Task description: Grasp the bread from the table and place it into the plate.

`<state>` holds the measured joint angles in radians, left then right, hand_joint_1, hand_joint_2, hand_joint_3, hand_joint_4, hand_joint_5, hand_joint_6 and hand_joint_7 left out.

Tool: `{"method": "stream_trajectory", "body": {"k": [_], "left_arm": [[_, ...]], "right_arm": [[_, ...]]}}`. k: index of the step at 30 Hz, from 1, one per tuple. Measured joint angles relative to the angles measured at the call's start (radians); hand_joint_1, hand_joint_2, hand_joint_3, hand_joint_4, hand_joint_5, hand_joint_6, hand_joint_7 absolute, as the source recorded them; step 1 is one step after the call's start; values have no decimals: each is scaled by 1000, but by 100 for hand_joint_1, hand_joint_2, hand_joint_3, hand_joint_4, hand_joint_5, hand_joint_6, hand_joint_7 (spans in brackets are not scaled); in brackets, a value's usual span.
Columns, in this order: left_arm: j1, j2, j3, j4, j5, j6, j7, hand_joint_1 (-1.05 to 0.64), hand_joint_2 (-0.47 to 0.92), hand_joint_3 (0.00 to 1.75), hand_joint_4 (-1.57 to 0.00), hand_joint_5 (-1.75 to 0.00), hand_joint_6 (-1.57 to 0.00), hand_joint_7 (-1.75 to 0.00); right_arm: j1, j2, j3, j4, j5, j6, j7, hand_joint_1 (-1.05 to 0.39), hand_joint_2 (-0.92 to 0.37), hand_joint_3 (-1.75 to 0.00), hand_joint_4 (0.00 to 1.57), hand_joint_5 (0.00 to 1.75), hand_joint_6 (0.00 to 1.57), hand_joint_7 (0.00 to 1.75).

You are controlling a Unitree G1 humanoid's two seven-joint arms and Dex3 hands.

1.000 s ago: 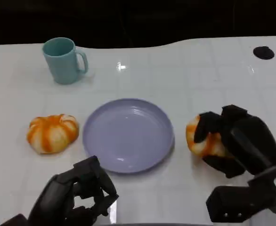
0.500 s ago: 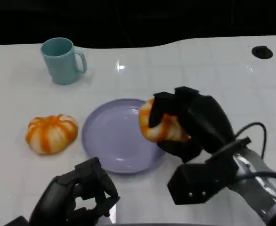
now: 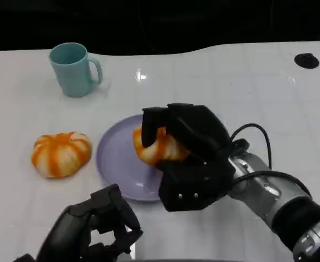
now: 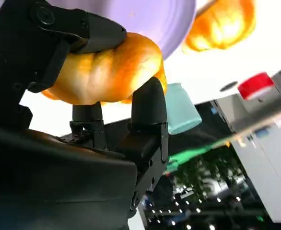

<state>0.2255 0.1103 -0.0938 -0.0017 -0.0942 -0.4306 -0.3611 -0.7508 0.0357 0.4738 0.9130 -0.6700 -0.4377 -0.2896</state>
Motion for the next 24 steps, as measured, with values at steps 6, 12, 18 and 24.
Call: {"method": "stream_trajectory", "body": {"k": [6, 12, 18, 24], "left_arm": [[6, 0, 0, -13, 0, 15, 0, -56, 92, 34, -66, -175, -59, -154], [10, 1, 0, -18, 0, 28, 0, -56, 92, 34, -66, -175, -59, -154], [10, 1, 0, -22, -1, 31, 0, -55, 92, 34, -66, -175, -59, -154], [10, 0, -1, -26, 0, 31, 0, -55, 92, 35, -66, -175, -59, -155]], "right_arm": [[-24, 12, 15, 6, 5, 124, 145, -42, -88, -26, 26, 63, 50, 13], [-25, -17, 54, -93, -15, 258, 318, -69, -92, -29, 1, 34, 24, 0], [6, -66, 64, -237, -14, 312, 400, -78, -92, -34, 0, 18, 14, 0], [77, -123, 53, -403, 9, 339, 476, -75, -92, -31, 1, 21, 16, 1]]}}
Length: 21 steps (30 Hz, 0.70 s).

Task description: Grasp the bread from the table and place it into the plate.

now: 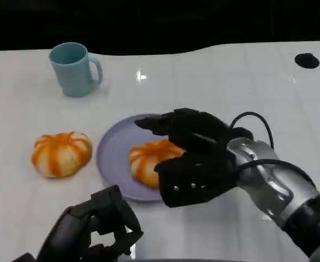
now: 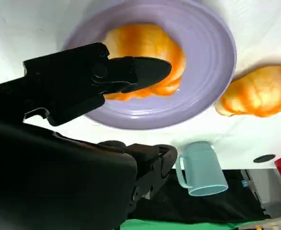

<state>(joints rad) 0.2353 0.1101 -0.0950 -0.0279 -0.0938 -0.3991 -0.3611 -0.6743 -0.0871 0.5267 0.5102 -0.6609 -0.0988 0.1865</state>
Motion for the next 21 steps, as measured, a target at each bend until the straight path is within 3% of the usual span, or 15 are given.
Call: {"method": "stream_trajectory", "body": {"k": [7, 13, 16, 21], "left_arm": [[-1, -5, -3, -6, 1, 4, 2, -53, 92, 35, -67, -175, -59, -156], [-2, -6, -1, -6, 1, 9, 2, -55, 92, 34, -67, -175, -58, -156], [-3, -6, 0, -6, 1, 14, 2, -54, 92, 34, -67, -175, -58, -157], [-4, -6, 1, -6, -1, 15, 2, -51, 92, 34, -67, -175, -58, -158]], "right_arm": [[130, -85, -76, -237, 78, 5, 48, -71, -92, -27, 7, 30, 22, 4], [295, -153, -149, -402, 126, -60, 24, -65, -92, -20, 9, 49, 28, 5], [364, -178, -191, -461, 151, -88, 7, -61, -92, -16, 16, 57, 37, 9], [486, -203, -261, -500, 189, -189, -66, -36, -90, -5, 48, 84, 63, 22]]}}
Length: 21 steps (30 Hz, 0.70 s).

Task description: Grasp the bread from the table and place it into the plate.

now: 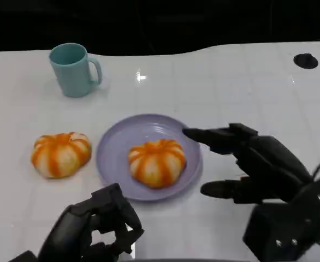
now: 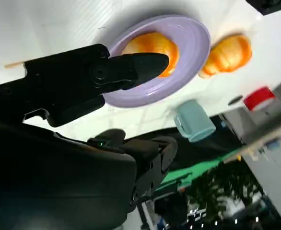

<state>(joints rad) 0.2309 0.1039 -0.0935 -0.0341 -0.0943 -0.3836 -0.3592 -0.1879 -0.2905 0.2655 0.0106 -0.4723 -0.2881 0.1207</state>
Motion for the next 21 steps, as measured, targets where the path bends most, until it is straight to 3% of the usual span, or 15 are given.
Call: {"method": "stream_trajectory", "body": {"k": [4, 5, 6, 7, 8, 10, 14, 21], "left_arm": [[-3, 1, 1, 0, 0, 1, 0, -50, 92, 34, -68, -175, -58, -158], [-4, 1, 2, 0, 0, 1, 0, -50, 92, 35, -68, -175, -58, -158], [-4, 1, 2, 0, 0, 1, 0, -50, 92, 35, -68, -175, -58, -158], [-5, 1, 2, 1, -1, 1, 0, -51, 92, 35, -68, -175, -58, -158], [-6, 1, 2, 1, -1, 1, 0, -52, 92, 34, -68, -175, -58, -158], [-9, 1, 3, 1, 0, 1, 0, -53, 92, 34, -68, -175, -58, -158], [-9, 1, 3, 1, 2, 1, 0, -54, 92, 34, -67, -175, -58, -158], [-13, 1, 5, 7, 2, 0, 0, -55, 92, 34, -67, -175, -58, -157]], "right_arm": [[70, -8, -51, 3, 42, -101, -59, -6, -88, -9, 69, 123, 83, 61], [84, -8, -62, 6, 52, -123, -68, -1, -82, -24, 72, 130, 84, 72], [97, -8, -73, 10, 67, -141, -74, 4, -64, -62, 75, 140, 85, 84], [107, -8, -80, 13, 75, -155, -77, 7, -54, -85, 77, 149, 86, 90], [118, -10, -86, 14, 82, -168, -79, 7, -47, -103, 79, 157, 87, 97], [142, -15, -102, 14, 87, -184, -79, 6, -40, -117, 80, 167, 85, 110], [184, -26, -123, 5, 97, -210, -78, 3, -29, -132, 82, 174, 81, 128], [265, -27, -147, -59, 105, -232, -77, -1, -26, -140, 84, 175, 77, 135]]}}
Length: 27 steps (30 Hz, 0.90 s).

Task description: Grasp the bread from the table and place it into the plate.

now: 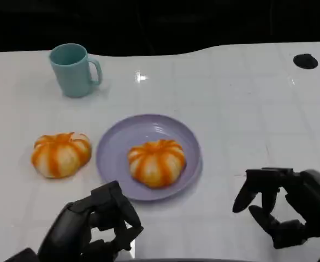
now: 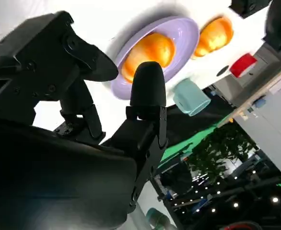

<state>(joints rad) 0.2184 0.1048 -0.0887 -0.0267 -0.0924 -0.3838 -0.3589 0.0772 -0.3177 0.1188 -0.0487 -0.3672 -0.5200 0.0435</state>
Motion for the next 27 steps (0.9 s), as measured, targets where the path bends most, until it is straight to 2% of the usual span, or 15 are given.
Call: {"method": "stream_trajectory", "body": {"k": [9, 19, 27], "left_arm": [[-3, 1, 4, 14, -2, -3, 0, -54, 92, 33, -68, -175, -59, -156], [-9, 6, 12, 45, -3, -38, 0, -53, 92, 32, -68, -175, -60, -155], [-10, 10, 14, 54, -12, -40, -2, -51, 92, 32, -69, -175, -61, -157]], "right_arm": [[60, 8, -1, -42, -75, 14, -27, 1, -20, -146, 85, 175, 75, 141], [53, 12, 0, 49, -179, -50, -153, 2, -16, -147, 87, 172, 78, 141], [23, 8, 3, 96, -236, -96, -216, 5, -11, -145, 94, 163, 86, 131]]}}
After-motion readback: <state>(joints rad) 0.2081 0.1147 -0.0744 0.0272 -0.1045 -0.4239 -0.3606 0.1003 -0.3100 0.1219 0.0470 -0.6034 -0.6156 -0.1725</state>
